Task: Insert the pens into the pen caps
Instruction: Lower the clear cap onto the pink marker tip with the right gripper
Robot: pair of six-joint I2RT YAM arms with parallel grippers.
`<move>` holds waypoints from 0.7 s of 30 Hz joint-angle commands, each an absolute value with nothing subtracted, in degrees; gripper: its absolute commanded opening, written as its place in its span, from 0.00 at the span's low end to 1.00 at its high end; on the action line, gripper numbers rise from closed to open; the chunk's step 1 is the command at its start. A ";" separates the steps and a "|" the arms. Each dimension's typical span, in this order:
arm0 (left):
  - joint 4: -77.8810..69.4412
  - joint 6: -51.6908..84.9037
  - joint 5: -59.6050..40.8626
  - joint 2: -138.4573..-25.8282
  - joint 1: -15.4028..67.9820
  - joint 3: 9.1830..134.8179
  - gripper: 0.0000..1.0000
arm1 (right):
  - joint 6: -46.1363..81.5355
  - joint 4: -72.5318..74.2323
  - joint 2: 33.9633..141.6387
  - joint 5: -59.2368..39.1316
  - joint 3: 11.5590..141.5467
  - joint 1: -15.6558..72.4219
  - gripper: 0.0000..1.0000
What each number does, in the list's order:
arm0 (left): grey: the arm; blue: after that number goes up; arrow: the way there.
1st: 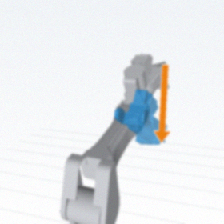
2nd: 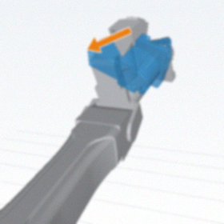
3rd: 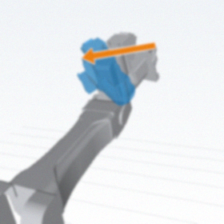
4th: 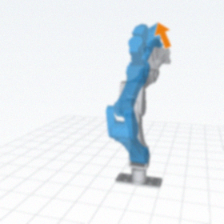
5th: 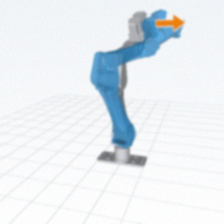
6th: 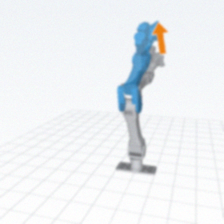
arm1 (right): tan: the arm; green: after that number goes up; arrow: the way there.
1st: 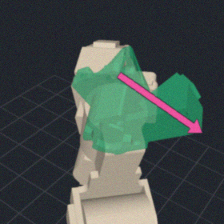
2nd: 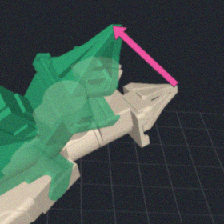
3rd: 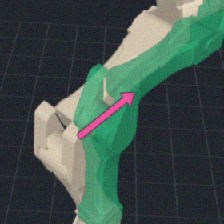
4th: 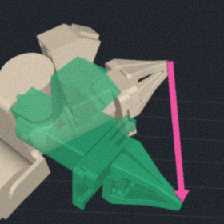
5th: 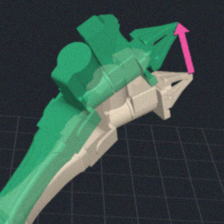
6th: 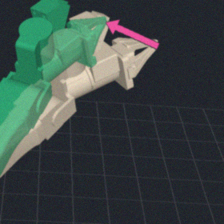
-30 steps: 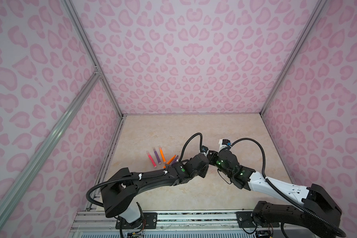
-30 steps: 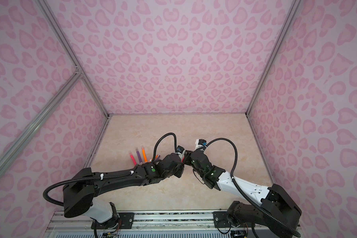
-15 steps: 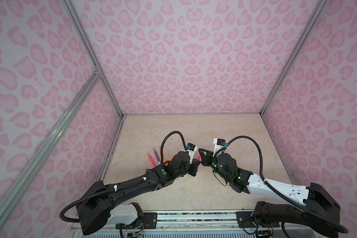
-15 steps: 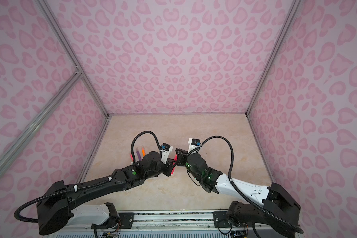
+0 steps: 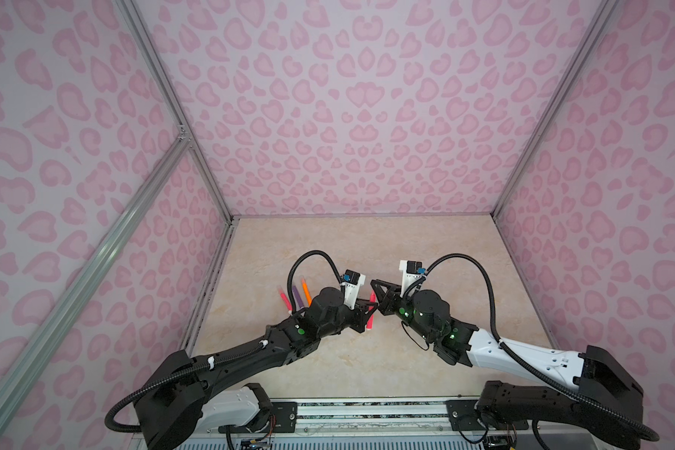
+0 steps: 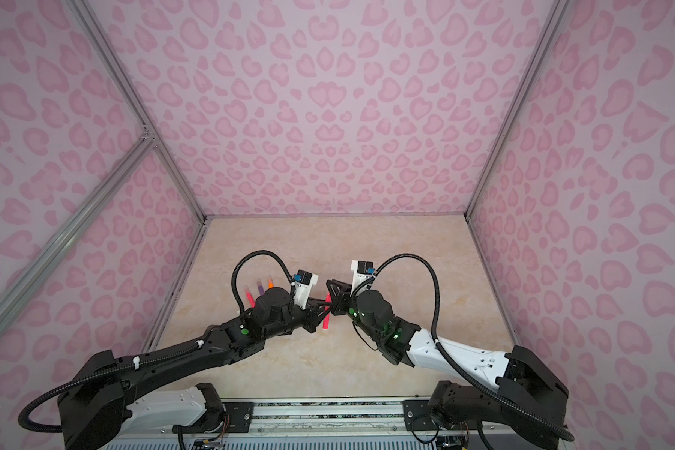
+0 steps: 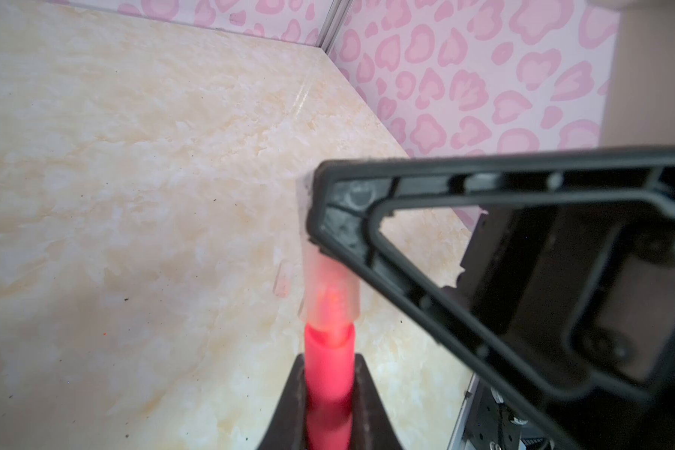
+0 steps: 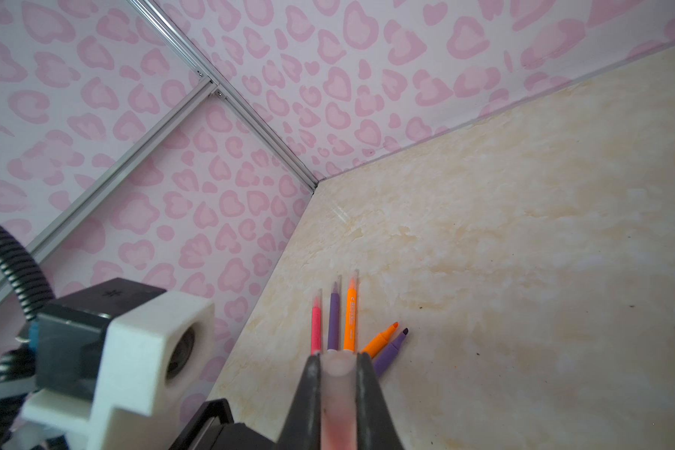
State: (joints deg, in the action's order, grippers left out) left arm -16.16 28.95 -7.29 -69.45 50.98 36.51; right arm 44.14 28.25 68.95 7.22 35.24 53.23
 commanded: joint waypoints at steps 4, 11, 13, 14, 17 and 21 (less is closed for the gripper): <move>-25.52 26.53 -13.71 -67.81 51.15 36.08 0.03 | 44.78 29.36 67.22 1.10 33.99 53.66 0.00; -21.57 22.41 -9.05 -67.94 53.96 38.13 0.03 | 45.09 22.61 65.37 3.42 35.51 53.77 0.06; -21.05 21.63 -7.84 -67.92 54.78 38.32 0.03 | 44.83 22.22 64.83 3.23 35.60 53.78 0.11; -20.98 21.47 -7.49 -67.86 54.99 38.28 0.03 | 44.74 21.89 64.54 3.33 35.60 53.83 0.13; -20.59 21.20 -6.83 -68.01 55.21 38.55 0.03 | 44.32 20.33 63.10 4.07 35.51 53.80 0.19; -20.39 21.25 -6.71 -68.38 55.33 38.78 0.03 | 43.54 18.81 60.30 5.89 34.64 53.80 0.23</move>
